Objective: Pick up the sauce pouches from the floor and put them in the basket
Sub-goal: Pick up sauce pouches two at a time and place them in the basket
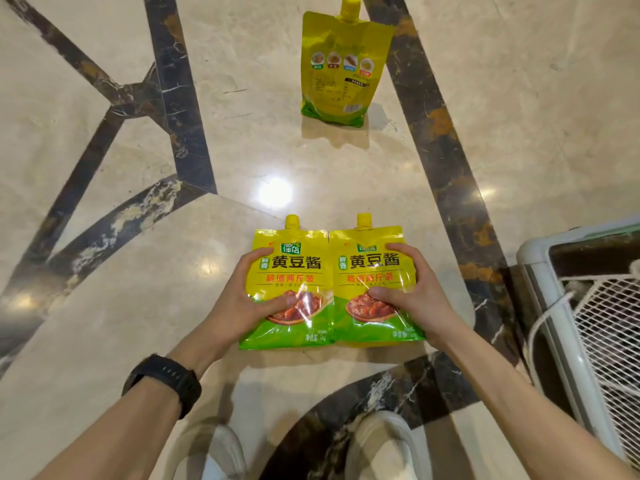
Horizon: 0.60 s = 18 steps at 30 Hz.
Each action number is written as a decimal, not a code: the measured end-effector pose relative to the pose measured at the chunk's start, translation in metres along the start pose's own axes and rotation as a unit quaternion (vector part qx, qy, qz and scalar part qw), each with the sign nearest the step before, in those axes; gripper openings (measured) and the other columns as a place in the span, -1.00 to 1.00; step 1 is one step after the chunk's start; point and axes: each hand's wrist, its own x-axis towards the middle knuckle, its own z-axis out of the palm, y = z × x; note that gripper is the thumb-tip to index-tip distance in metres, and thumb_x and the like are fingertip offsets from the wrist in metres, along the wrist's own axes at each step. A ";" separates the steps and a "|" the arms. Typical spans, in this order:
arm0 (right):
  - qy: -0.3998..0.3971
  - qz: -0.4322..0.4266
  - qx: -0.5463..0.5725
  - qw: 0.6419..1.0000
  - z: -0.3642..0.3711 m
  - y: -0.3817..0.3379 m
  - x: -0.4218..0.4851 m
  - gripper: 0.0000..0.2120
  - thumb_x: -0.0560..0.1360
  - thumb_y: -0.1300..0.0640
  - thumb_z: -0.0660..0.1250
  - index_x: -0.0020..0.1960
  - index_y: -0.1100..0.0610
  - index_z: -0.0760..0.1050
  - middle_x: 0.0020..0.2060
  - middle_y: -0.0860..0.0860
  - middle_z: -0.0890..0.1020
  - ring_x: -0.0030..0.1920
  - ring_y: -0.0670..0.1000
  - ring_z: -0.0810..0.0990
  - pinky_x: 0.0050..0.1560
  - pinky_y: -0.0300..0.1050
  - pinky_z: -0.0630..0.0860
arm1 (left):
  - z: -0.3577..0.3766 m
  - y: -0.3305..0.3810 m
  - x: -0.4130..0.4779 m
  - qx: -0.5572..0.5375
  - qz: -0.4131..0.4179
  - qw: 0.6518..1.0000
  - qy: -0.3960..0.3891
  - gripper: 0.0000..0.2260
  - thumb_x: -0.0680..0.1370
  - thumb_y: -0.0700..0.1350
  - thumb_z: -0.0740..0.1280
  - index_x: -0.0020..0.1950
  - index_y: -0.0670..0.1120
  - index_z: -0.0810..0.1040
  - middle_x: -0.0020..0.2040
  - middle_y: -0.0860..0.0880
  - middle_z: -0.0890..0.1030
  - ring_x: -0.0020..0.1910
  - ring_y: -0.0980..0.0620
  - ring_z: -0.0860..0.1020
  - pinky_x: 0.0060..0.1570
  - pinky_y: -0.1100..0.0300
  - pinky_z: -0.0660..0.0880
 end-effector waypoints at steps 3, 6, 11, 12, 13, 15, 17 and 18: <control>-0.003 0.015 -0.017 1.000 0.001 -0.014 -0.025 -0.30 0.29 0.37 0.58 0.33 0.05 0.40 0.16 0.02 0.59 0.00 -0.20 0.64 -0.11 -0.28 0.59 | 0.001 0.007 -0.027 0.014 -0.017 1.000 0.004 -0.35 0.33 -0.12 0.60 0.33 0.20 0.42 0.23 0.20 0.53 0.11 0.31 0.57 -0.03 0.34 0.56; -0.014 0.033 -0.034 0.999 -0.001 -0.040 -0.057 -0.30 0.28 0.35 0.60 0.31 0.03 0.40 0.14 0.06 0.62 0.02 -0.11 0.66 0.01 -0.15 0.63 | -0.002 0.032 -0.063 0.012 -0.037 0.999 -0.002 -0.36 0.31 -0.09 0.59 0.31 0.19 0.43 0.19 0.17 0.59 0.13 0.16 0.61 0.05 0.21 0.59; -0.023 0.051 -0.005 0.998 -0.015 -0.130 -0.130 -0.33 0.29 0.38 0.58 0.27 0.02 0.40 0.11 0.05 0.63 -0.02 -0.10 0.68 -0.07 -0.18 0.61 | -0.012 0.130 -0.137 0.028 -0.028 0.999 -0.002 -0.36 0.36 -0.23 0.58 0.35 0.09 0.42 0.11 0.31 0.60 0.09 0.28 0.59 0.00 0.35 0.57; -0.021 0.051 0.004 0.998 -0.020 -0.158 -0.148 -0.33 0.29 0.38 0.58 0.27 0.01 0.40 0.12 0.05 0.63 0.00 -0.07 0.68 -0.07 -0.16 0.62 | -0.014 0.158 -0.154 0.033 -0.026 0.999 -0.001 -0.36 0.36 -0.25 0.58 0.35 0.08 0.42 0.07 0.38 0.58 0.07 0.33 0.58 -0.01 0.39 0.54; -0.018 0.047 0.010 0.999 -0.025 -0.187 -0.167 -0.33 0.29 0.37 0.59 0.27 -0.01 0.41 0.13 0.05 0.62 0.02 -0.05 0.68 -0.05 -0.12 0.63 | -0.017 0.188 -0.171 0.041 -0.020 0.999 0.002 -0.36 0.36 -0.25 0.58 0.35 0.07 0.42 0.04 0.45 0.56 0.07 0.40 0.55 -0.02 0.45 0.51; -0.009 0.034 0.015 0.999 -0.039 -0.253 -0.204 -0.33 0.29 0.37 0.58 0.26 -0.02 0.41 0.11 0.00 0.63 0.00 -0.07 0.68 -0.06 -0.14 0.63 | -0.022 0.257 -0.207 0.064 0.002 0.998 0.002 -0.36 0.35 -0.22 0.59 0.34 0.09 0.42 0.06 0.52 0.50 0.10 0.49 0.47 -0.01 0.54 0.43; 0.007 0.021 0.027 0.999 -0.056 -0.325 -0.248 -0.33 0.28 0.42 0.56 0.26 0.02 0.41 0.03 -0.09 0.65 -0.05 -0.14 0.68 -0.11 -0.24 0.60 | -0.027 0.335 -0.248 0.076 0.019 0.997 -0.002 -0.36 0.34 -0.16 0.59 0.31 0.17 0.43 0.11 0.50 0.48 0.17 0.45 0.46 0.10 0.45 0.44; 0.016 0.010 0.032 0.999 -0.067 -0.363 -0.271 -0.33 0.28 0.42 0.56 0.26 0.03 0.41 0.02 -0.09 0.66 -0.05 -0.13 0.68 -0.11 -0.24 0.60 | -0.030 0.375 -0.269 0.077 0.029 0.997 -0.008 -0.37 0.34 -0.14 0.60 0.30 0.22 0.43 0.15 0.45 0.49 0.21 0.36 0.48 0.16 0.35 0.46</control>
